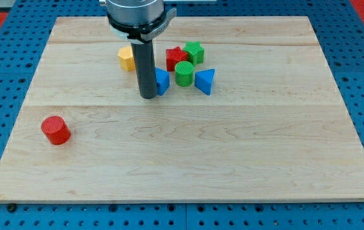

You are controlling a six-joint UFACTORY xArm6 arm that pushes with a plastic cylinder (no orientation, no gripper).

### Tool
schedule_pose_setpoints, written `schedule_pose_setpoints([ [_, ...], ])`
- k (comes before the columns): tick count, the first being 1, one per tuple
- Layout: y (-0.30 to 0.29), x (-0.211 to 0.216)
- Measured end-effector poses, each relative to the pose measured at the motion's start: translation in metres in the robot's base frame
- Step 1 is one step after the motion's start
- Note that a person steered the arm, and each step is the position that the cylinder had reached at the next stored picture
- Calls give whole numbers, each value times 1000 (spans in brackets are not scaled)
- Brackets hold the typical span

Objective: Move the red circle closer to the blue cube

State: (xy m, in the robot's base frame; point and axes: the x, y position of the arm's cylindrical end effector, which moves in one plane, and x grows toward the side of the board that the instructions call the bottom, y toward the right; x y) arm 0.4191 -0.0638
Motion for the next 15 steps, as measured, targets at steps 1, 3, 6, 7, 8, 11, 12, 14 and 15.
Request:
schedule_pose_setpoints([
  [1,0,-4],
  [3,0,17],
  [6,-35,101],
  [7,-51,131],
  [8,-67,136],
  [11,-118,162],
  [12,-156,162],
  [14,-190,124],
  [15,-190,107],
])
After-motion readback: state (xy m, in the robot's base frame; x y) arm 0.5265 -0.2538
